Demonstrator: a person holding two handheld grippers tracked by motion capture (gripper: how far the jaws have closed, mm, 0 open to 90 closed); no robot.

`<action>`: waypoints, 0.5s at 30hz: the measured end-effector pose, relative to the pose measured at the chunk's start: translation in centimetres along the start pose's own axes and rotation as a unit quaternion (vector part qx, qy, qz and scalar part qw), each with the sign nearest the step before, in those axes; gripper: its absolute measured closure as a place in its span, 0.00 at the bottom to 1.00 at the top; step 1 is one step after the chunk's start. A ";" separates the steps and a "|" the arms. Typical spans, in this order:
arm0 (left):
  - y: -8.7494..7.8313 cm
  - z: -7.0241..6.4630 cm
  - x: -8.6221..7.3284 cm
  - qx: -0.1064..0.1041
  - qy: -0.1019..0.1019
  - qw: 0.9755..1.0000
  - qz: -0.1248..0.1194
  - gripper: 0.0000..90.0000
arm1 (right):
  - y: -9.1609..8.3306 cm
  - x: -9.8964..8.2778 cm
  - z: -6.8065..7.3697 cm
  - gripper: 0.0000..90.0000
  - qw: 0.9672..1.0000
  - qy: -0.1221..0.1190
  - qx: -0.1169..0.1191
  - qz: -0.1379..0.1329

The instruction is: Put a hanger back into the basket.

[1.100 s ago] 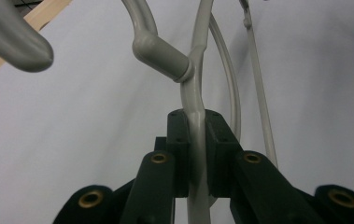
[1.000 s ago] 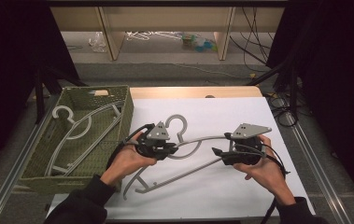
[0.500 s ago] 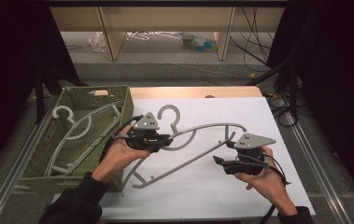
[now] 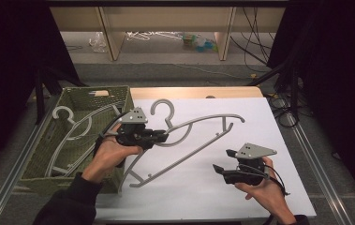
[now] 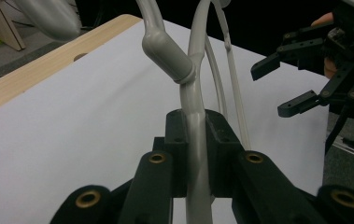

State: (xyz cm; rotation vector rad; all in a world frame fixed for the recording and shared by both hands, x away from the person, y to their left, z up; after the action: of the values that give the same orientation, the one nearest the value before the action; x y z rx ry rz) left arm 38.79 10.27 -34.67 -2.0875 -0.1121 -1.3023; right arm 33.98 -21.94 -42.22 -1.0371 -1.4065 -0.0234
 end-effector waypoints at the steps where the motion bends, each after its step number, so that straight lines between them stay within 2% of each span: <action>1: -0.2 -0.1 0.1 -0.005 -0.003 1.000 0.000 0.89 | 0.0 0.0 0.1 0.33 1.000 0.000 0.000 -0.002; 6: -1.7 -0.3 1.0 -0.008 -0.008 1.000 -0.014 0.89 | -0.1 -0.3 0.3 0.33 1.000 0.003 0.006 0.000; 9: -2.7 -0.1 1.5 -0.008 -0.004 1.000 -0.019 0.89 | -0.1 -0.4 0.4 0.33 1.000 -0.003 0.005 0.000; 11: -3.6 0.2 1.9 0.004 -0.004 1.000 -0.019 0.89 | -0.1 -0.5 0.5 0.33 1.000 0.003 0.005 0.004; 15: -5.4 1.0 2.5 0.020 -0.009 0.999 -0.032 0.89 | -0.1 -0.6 0.4 0.33 1.000 -0.001 0.005 0.001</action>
State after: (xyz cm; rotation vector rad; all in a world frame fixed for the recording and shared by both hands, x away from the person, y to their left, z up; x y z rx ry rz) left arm 38.62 14.37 -30.18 -2.0780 -0.2125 -1.3092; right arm 33.44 -22.11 -42.71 -1.0302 -1.4064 -0.0149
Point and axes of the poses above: each handheld gripper's, and its own axes: y roughly forward along the jaws, x roughly out of its top, z roughly to its left, the point moved 2 cm from there along y, roughly forward along the jaws, and after that the axes turned 11 degrees about -y, right-handed, at the moved point
